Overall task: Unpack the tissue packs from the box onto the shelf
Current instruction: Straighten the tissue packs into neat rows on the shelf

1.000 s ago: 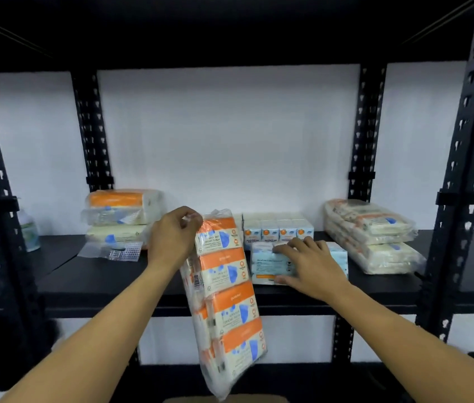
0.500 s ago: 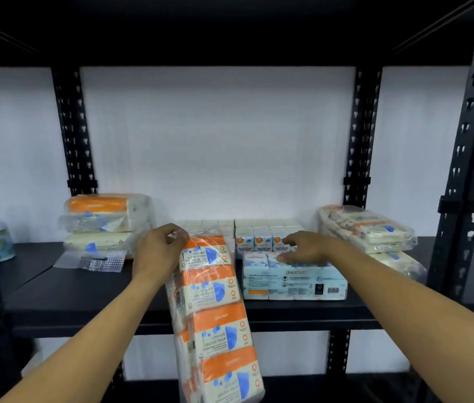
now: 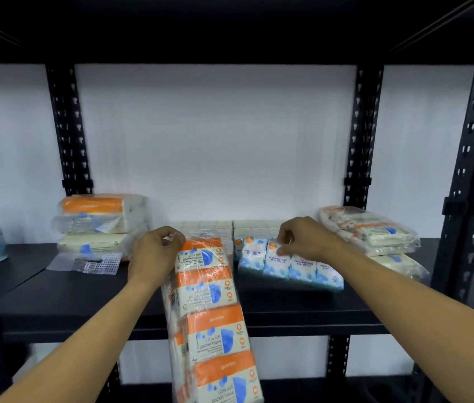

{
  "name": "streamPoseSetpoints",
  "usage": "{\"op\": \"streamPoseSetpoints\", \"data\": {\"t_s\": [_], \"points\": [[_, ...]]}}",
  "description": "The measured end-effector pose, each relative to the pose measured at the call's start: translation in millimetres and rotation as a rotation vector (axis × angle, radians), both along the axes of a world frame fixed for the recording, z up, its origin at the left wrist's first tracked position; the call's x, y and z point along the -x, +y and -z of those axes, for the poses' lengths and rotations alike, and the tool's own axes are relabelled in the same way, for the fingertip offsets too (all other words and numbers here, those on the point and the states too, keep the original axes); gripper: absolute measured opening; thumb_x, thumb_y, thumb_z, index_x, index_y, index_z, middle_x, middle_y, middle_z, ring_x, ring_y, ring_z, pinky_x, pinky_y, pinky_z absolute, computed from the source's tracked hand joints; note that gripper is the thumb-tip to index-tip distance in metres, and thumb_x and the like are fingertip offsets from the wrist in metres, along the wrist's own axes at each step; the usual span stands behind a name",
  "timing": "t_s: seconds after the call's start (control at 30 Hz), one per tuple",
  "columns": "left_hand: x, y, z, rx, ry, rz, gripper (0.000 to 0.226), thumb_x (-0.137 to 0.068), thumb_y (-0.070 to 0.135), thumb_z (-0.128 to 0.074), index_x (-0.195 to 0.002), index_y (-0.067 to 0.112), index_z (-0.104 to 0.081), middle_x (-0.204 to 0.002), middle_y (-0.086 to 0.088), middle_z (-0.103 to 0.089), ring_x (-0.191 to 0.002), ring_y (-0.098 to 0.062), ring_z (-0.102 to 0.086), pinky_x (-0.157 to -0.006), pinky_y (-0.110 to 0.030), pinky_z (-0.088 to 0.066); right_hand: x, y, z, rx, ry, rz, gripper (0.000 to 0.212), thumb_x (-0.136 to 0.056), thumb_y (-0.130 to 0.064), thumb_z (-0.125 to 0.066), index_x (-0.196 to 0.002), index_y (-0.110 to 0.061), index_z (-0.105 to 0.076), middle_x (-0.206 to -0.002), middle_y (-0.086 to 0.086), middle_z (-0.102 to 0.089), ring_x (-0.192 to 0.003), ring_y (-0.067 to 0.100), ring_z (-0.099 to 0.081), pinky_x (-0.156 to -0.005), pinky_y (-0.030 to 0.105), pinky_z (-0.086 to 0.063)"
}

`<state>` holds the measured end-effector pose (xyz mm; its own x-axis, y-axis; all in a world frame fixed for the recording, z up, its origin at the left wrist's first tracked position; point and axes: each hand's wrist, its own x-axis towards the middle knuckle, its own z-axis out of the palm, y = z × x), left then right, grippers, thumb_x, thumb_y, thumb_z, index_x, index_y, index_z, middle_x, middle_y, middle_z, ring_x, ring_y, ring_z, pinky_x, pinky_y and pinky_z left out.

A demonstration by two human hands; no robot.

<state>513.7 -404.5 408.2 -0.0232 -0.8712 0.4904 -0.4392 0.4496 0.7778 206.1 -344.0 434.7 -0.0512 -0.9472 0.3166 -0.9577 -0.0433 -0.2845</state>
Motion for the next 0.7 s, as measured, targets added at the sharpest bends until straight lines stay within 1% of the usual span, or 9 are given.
{"op": "streamPoseSetpoints", "data": {"t_s": [0.13, 0.17, 0.23, 0.3, 0.33, 0.43, 0.47, 0.6, 0.7], "points": [[0, -4, 3, -0.008, -0.004, -0.003, 0.015, -0.093, 0.031, -0.062, -0.078, 0.029, -0.065, -0.074, 0.008, -0.071, -0.068, -0.013, -0.068, -0.067, -0.037, -0.057, -8, -8, 6, 0.26, 0.27, 0.048, 0.004, -0.088, -0.025, -0.069, -0.086, -0.022, -0.068, -0.084, -0.008, -0.072, -0.082, 0.017, -0.064, -0.076, 0.025, -0.035], [0, -6, 3, -0.008, 0.0, -0.002, 0.016, -0.093, 0.03, -0.063, -0.077, 0.03, -0.065, -0.074, 0.008, -0.07, -0.068, -0.013, -0.068, -0.067, -0.037, -0.057, -9, -13, 11, 0.305, 0.316, 0.04, 0.004, -0.088, -0.022, -0.067, -0.085, -0.021, -0.068, -0.084, -0.007, -0.073, -0.081, 0.019, -0.064, -0.077, 0.026, -0.034], [0, -9, 4, -0.01, 0.014, 0.0, 0.017, -0.092, 0.029, -0.063, -0.076, 0.029, -0.065, -0.074, 0.009, -0.071, -0.069, -0.013, -0.069, -0.067, -0.035, -0.056, -9, -25, 25, 0.381, 0.435, 0.018, 0.011, -0.079, -0.011, -0.073, -0.074, -0.02, -0.066, -0.073, -0.005, -0.071, -0.067, 0.022, -0.063, -0.078, 0.031, -0.044], [0, -13, 6, -0.016, 0.016, 0.003, 0.016, -0.092, 0.03, -0.064, -0.076, 0.029, -0.066, -0.073, 0.009, -0.071, -0.069, -0.013, -0.069, -0.067, -0.036, -0.056, -9, -36, 38, 0.376, 0.517, -0.011, 0.024, -0.066, -0.003, -0.078, -0.064, -0.021, -0.062, -0.059, -0.005, -0.064, -0.053, 0.022, -0.056, -0.071, 0.032, -0.048], [1, -14, 7, -0.022, 0.016, 0.007, 0.015, -0.092, 0.03, -0.063, -0.077, 0.028, -0.066, -0.073, 0.008, -0.071, -0.068, -0.012, -0.069, -0.067, -0.036, -0.057, -9, -40, 43, 0.354, 0.523, -0.027, 0.023, -0.067, -0.003, -0.077, -0.065, -0.02, -0.062, -0.06, -0.004, -0.063, -0.054, 0.022, -0.056, -0.072, 0.033, -0.047], [1, -18, 9, -0.03, 0.007, 0.022, 0.014, -0.092, 0.03, -0.063, -0.079, 0.028, -0.067, -0.075, 0.008, -0.071, -0.069, -0.012, -0.069, -0.065, -0.034, -0.056, -9, -42, 52, 0.302, 0.457, -0.099, 0.003, -0.086, -0.018, -0.066, -0.086, -0.02, -0.068, -0.084, -0.003, -0.068, -0.083, 0.022, -0.061, -0.086, 0.035, -0.042], [1, -19, 9, -0.036, 0.006, 0.026, 0.013, -0.093, 0.03, -0.063, -0.08, 0.027, -0.067, -0.075, 0.008, -0.071, -0.069, -0.012, -0.069, -0.062, -0.031, -0.054, -9, -40, 53, 0.275, 0.434, -0.119, 0.007, -0.089, -0.022, -0.064, -0.096, -0.021, -0.066, -0.093, -0.003, -0.067, -0.092, 0.021, -0.059, -0.089, 0.036, -0.041], [2, -20, 10, -0.05, 0.024, 0.025, 0.013, -0.093, 0.028, -0.063, -0.08, 0.025, -0.067, -0.076, 0.007, -0.071, -0.07, -0.012, -0.068, -0.057, -0.025, -0.046, -10, -34, 51, 0.141, 0.347, -0.071, 0.047, -0.087, -0.032, -0.068, -0.131, -0.027, -0.052, -0.121, -0.003, -0.059, -0.116, 0.019, -0.052, -0.098, 0.037, -0.037], [2, -17, 12, -0.048, 0.038, 0.026, 0.015, -0.093, 0.026, -0.063, -0.08, 0.022, -0.067, -0.074, 0.009, -0.069, -0.066, -0.006, -0.065, -0.054, -0.023, -0.043, -8, -31, 56, -0.007, 0.392, -0.023, 0.077, -0.079, -0.045, -0.074, -0.147, -0.031, -0.038, -0.145, -0.004, -0.045, -0.131, 0.022, -0.043, -0.104, 0.041, -0.034]]}}
